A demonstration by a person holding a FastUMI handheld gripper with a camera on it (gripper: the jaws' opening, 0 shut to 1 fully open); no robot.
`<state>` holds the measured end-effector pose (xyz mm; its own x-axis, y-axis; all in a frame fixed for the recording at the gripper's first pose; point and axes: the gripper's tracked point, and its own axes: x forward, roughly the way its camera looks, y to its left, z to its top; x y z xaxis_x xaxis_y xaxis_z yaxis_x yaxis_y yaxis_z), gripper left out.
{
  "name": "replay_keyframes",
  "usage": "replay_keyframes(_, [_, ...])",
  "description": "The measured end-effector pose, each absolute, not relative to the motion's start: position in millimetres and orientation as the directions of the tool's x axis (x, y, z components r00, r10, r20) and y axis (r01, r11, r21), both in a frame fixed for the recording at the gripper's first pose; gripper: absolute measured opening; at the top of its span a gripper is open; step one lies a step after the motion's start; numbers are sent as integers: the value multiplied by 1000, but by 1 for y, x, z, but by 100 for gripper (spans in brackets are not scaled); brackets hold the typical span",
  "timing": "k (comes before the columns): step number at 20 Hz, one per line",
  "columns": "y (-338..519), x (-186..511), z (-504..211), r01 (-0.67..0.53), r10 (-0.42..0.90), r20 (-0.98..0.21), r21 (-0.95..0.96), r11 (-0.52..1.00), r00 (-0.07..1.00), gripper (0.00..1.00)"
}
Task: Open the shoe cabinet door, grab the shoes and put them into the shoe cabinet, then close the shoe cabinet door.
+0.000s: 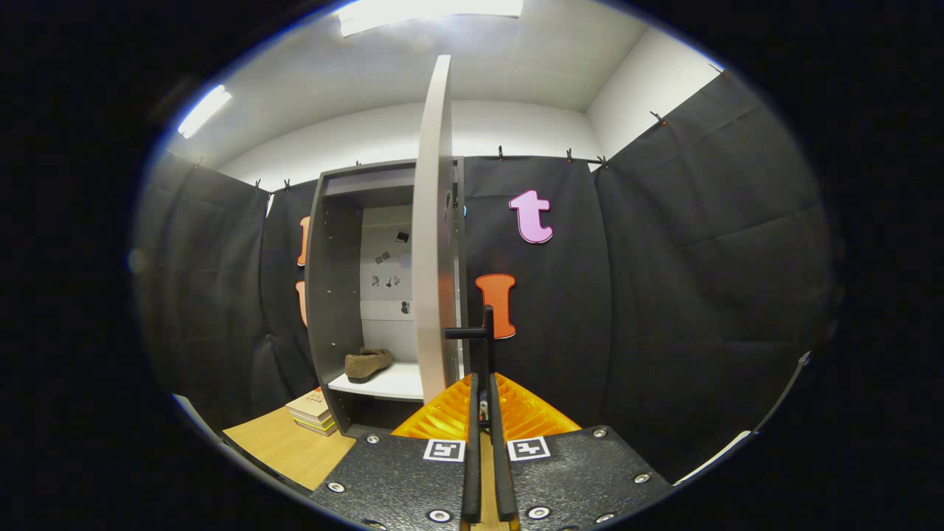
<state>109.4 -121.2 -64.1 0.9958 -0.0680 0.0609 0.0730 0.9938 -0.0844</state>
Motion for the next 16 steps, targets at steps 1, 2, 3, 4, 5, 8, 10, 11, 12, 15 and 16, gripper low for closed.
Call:
replay_keyframes(1, [-116, 103, -63, 78, -73, 62, -85, 993, 995, 7])
replay_keyframes(2, [-110, 98, -62, 87, -81, 67, -88, 992, 994, 7])
replay_keyframes(3, [-105, 94, -60, 100, -93, 75, -91, 991, 993, 7])
replay_keyframes(4, [-97, 90, -61, 109, -103, 74, -86, 990, 992, 7])
replay_keyframes(5, [-87, 86, -62, 113, -107, 75, -81, 990, 991, 7])
replay_keyframes(8, [-52, 81, -78, 115, -110, 57, -93, 989, 992, 7])
replay_keyframes(10, [-27, 76, -96, 111, -107, 53, -89, 990, 993, 9])
replay_keyframes(11, [-21, 75, -105, 128, -122, 59, -106, 986, 991, 12])
replay_keyframes(12, [-14, 75, -120, 134, -129, 51, -116, 984, 990, 13])
replay_keyframes(15, [12, 78, -166, 119, -121, -21, -96, 988, 992, 30])
replay_keyframes(16, [18, 81, -183, 120, -124, -46, -84, 989, 991, 34])
